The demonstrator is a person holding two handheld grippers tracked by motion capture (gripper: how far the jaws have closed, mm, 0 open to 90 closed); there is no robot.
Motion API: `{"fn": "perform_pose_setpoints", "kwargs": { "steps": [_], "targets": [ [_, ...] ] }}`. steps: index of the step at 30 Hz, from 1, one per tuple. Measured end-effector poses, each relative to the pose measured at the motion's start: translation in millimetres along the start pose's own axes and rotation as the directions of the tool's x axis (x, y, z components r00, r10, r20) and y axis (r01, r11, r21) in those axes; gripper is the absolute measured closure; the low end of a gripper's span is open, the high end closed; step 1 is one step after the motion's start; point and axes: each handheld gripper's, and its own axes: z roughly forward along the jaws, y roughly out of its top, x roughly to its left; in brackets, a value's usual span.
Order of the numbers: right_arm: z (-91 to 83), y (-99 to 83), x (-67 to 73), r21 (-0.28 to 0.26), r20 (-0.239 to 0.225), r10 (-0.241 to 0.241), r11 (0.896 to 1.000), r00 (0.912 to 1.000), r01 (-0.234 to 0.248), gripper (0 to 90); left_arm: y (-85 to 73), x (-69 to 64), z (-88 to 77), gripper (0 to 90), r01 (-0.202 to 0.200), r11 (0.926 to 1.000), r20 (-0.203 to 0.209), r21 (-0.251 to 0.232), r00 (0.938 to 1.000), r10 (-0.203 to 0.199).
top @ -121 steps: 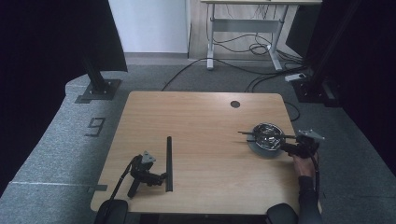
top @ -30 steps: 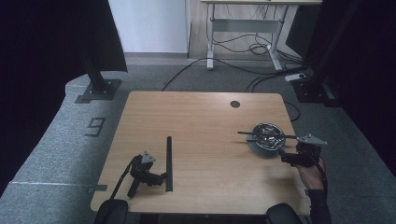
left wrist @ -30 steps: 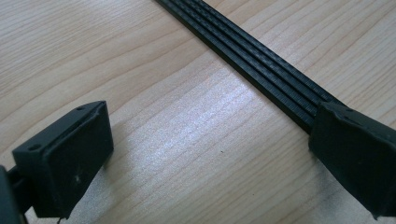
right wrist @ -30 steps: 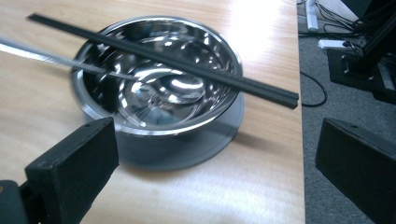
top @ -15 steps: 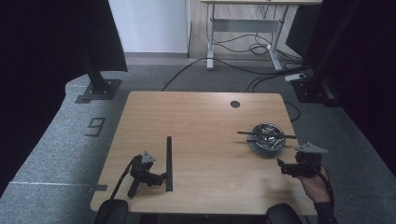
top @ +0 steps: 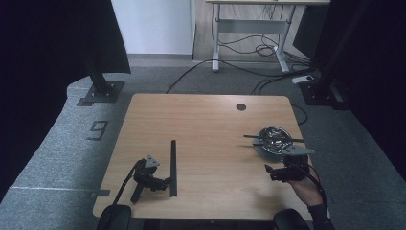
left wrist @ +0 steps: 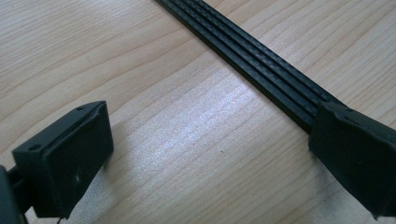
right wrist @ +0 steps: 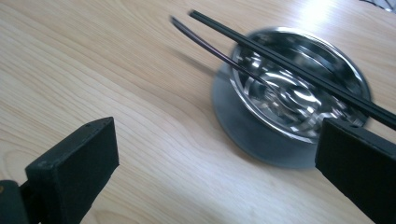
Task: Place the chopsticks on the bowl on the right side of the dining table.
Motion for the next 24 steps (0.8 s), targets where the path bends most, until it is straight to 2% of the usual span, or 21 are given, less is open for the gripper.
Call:
{"fn": "perform_pose_setpoints", "kwargs": {
  "steps": [3, 4, 7, 16, 24],
  "targets": [
    [4.7, 5.0, 5.8, -0.001, -0.018, -0.009, 1.000, 0.9998, 0.009, 0.0, 0.0, 0.0, 0.0, 0.0, 0.000, 1.0000, 0.000, 0.000, 1.0000, 0.000],
    [10.9, 10.2, 12.9, 0.003, -0.041, -0.023, 1.000, 0.9989, 0.023, 0.0, 0.0, 0.0, 0.0, 0.0, 0.000, 1.0000, 0.000, 0.000, 1.0000, 0.000],
    [19.1, 16.3, 21.9, 0.010, -0.067, -0.047, 0.999, 0.9966, 0.048, 0.0, 0.0, 0.0, 0.0, 0.0, 0.000, 1.0000, 0.000, 0.000, 1.0000, 0.000],
    [47.7, 33.3, 51.5, 0.027, -0.151, -0.116, 0.992, 0.9816, 0.122, 0.0, 0.0, 0.1, -0.1, 0.0, -0.001, 1.0000, 0.000, 0.001, 1.0000, 0.001],
    [74.4, 34.8, 69.9, 0.043, -0.190, -0.129, 0.989, 0.9732, 0.140, 0.0, 0.0, 0.2, -0.1, 0.0, -0.001, 1.0000, 0.000, 0.001, 1.0000, 0.001]
  ]
}}
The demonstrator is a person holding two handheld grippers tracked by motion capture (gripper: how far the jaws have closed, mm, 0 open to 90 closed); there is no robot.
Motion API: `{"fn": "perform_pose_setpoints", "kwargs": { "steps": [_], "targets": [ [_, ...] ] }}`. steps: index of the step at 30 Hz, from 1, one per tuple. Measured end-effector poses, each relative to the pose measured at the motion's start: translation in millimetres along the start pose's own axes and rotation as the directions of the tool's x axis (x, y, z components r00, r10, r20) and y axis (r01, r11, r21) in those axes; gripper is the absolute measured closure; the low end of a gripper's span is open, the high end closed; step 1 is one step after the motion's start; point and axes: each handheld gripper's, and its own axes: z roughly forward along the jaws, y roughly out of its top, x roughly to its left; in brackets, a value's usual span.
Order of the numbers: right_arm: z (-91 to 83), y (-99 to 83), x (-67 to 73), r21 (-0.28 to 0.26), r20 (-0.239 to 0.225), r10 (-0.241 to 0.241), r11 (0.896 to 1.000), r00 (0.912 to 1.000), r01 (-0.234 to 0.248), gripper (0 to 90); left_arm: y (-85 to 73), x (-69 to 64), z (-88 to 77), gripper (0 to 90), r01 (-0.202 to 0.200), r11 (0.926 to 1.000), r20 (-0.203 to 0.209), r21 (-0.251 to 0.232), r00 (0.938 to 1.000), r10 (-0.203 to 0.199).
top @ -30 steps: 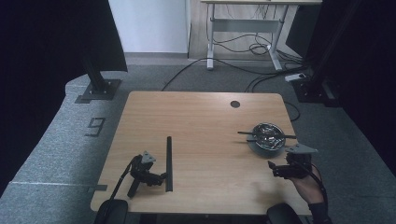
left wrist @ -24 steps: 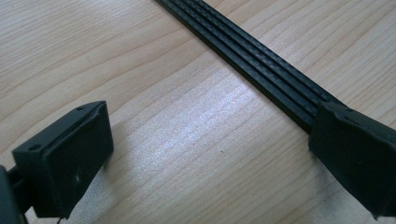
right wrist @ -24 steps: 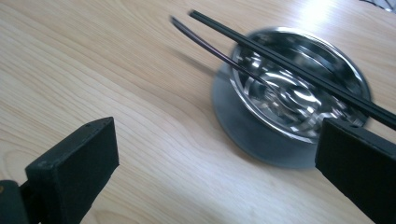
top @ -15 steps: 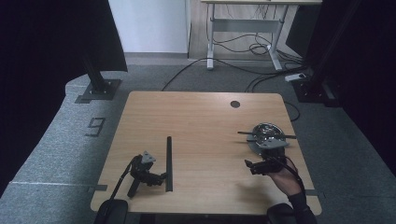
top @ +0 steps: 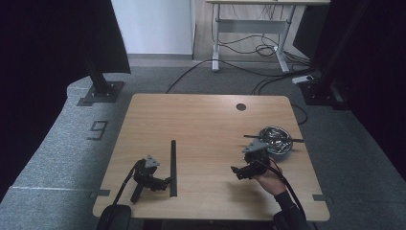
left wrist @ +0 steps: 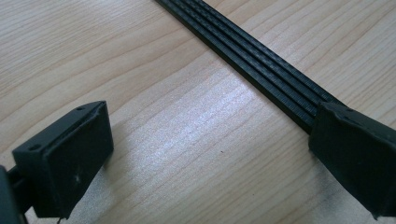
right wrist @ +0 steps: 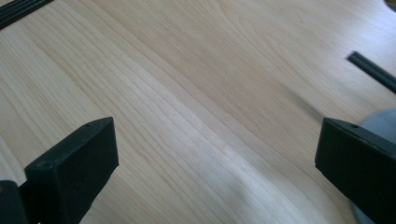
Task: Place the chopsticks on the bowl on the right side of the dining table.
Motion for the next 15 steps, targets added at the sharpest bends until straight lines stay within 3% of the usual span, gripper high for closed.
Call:
{"fn": "perform_pose_setpoints", "kwargs": {
  "steps": [15],
  "targets": [
    [45.9, -12.4, 13.4, 0.000, -0.055, 0.005, 1.000, 0.9985, -0.005, 0.0, -0.1, 0.0, 0.1, 0.0, 0.000, 1.0000, 0.000, -0.001, 1.0000, 0.000]
  ]
}}
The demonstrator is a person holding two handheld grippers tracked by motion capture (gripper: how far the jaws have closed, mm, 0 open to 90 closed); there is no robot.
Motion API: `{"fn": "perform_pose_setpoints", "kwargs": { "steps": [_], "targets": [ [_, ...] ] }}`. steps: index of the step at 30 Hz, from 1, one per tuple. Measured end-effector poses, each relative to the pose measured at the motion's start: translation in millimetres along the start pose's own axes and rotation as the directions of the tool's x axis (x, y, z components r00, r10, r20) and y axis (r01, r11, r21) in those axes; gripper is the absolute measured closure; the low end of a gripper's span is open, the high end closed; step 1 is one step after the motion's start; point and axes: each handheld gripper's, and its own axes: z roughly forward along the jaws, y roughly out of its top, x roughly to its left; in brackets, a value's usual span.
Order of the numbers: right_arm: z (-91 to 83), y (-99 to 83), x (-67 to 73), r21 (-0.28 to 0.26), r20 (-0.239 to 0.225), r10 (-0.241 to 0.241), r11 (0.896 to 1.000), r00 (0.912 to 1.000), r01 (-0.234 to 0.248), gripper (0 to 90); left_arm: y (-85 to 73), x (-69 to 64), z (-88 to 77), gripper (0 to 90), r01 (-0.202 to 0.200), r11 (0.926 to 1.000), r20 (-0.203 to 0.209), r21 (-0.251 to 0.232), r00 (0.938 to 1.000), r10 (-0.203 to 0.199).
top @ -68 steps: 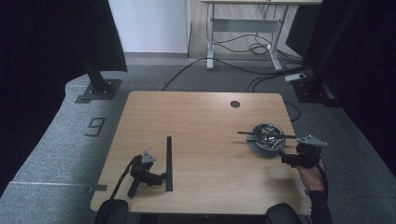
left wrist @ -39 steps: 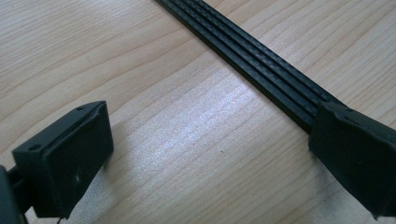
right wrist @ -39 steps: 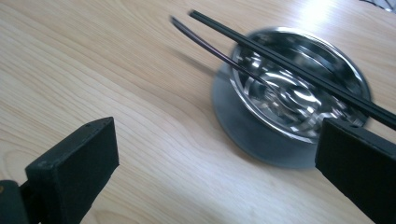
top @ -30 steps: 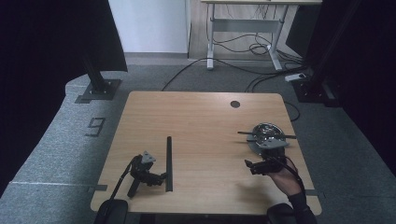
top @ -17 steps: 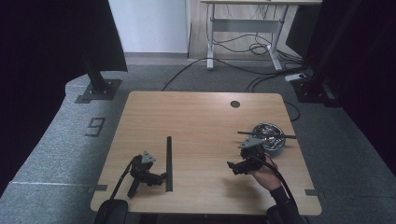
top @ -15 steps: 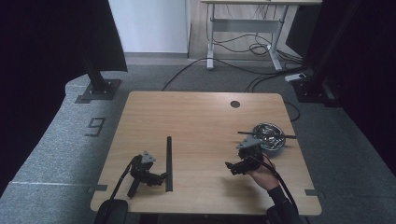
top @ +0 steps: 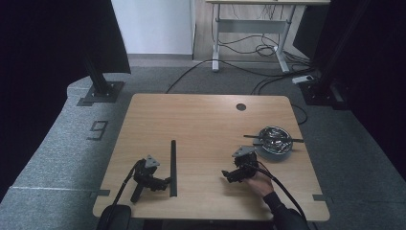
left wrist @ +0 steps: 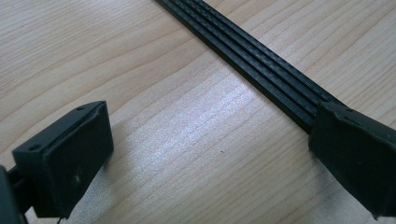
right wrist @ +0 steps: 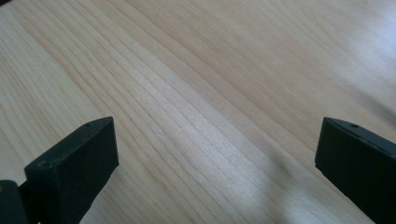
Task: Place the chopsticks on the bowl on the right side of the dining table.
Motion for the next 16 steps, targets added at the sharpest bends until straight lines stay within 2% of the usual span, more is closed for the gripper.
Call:
{"fn": "perform_pose_setpoints", "kwargs": {
  "steps": [6, 8, 16],
  "targets": [
    [13.5, -9.2, -1.2, 0.005, -0.008, 0.009, 1.000, 0.9999, -0.009, 0.0, 0.0, 0.0, -0.1, 0.0, 0.000, 1.0000, 0.000, 0.001, 1.0000, 0.000],
    [14.8, -11.1, -1.7, -0.015, -0.011, 0.021, 1.000, 0.9997, -0.021, 0.0, 0.0, 0.0, -0.1, 0.0, 0.000, 1.0000, 0.001, 0.001, 1.0000, 0.000],
    [14.9, -11.1, -1.6, -0.015, -0.010, 0.022, 1.000, 0.9997, -0.023, 0.0, 0.0, 0.0, 0.0, 0.0, 0.000, 1.0000, 0.001, 0.001, 1.0000, 0.000]
  ]
}}
